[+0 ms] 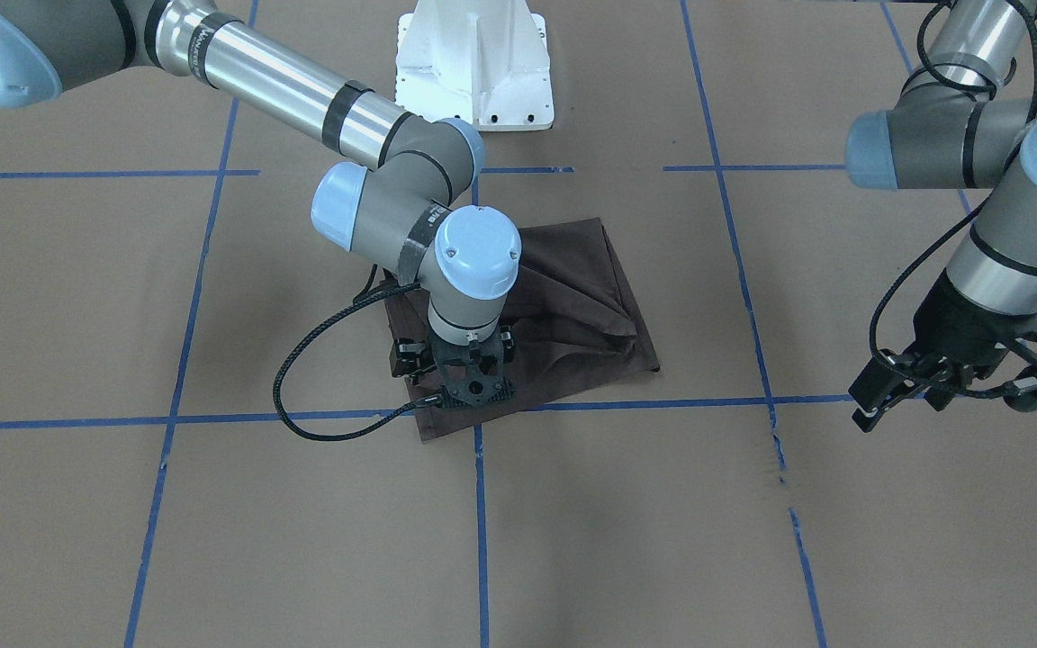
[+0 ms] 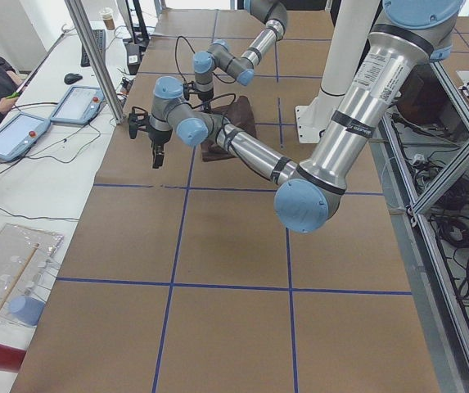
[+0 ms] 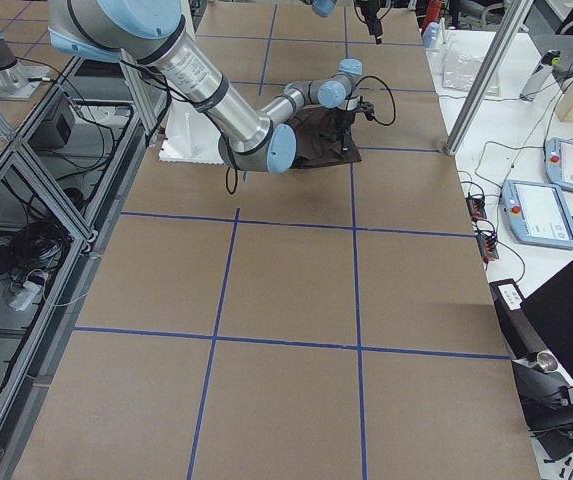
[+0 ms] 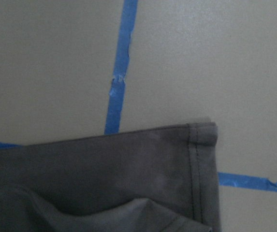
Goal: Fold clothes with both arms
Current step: 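Adjust the shirt's far edge with the right gripper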
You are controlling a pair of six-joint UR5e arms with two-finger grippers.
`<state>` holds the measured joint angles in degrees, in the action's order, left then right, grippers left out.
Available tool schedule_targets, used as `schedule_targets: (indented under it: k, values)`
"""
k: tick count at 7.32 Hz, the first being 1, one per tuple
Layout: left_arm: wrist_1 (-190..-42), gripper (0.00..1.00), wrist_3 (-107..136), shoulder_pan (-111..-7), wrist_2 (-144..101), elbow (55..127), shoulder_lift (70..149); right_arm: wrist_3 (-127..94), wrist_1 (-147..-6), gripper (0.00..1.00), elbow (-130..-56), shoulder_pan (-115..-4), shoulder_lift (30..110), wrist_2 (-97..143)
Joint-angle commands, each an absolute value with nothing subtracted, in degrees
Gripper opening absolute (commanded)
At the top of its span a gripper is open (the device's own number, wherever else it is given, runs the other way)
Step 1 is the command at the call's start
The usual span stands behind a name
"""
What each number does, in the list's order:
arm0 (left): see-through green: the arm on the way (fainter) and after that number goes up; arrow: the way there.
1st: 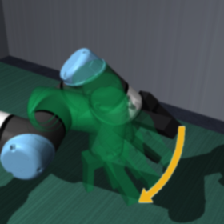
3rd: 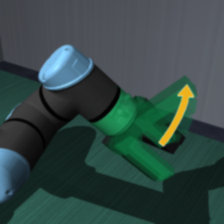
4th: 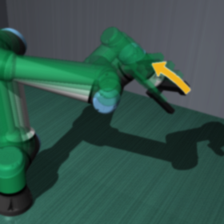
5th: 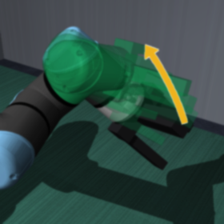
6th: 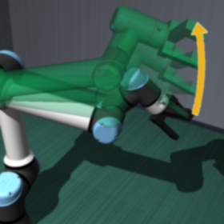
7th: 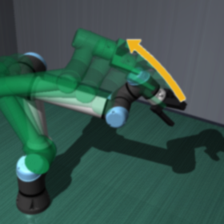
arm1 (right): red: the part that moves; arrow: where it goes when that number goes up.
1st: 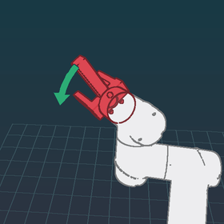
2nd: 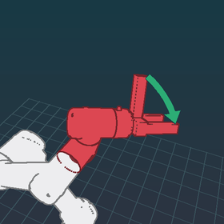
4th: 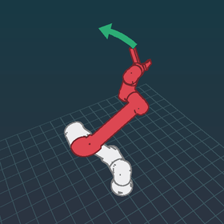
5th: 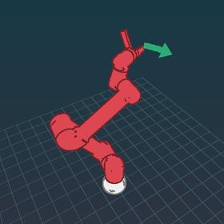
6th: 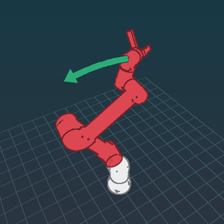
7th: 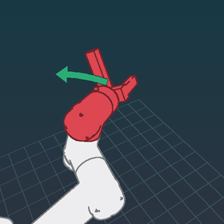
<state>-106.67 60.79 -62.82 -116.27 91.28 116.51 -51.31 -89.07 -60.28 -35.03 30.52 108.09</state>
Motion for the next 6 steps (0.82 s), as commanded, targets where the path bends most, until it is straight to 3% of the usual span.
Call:
schedule_targets:
  k: [1, 6]
  values:
    - [-106.6, 1.0, 60.8, -62.8, -117.0, 91.5, 116.5, -49.2, -89.2, 1.0, -59.8, -35.5, 30.8, 104.0]
    - [-106.7, 1.0, 61.0, -62.8, -117.0, 91.5, 116.7, -41.7, -83.5, 1.0, -57.2, -39.5, 30.1, 96.6]
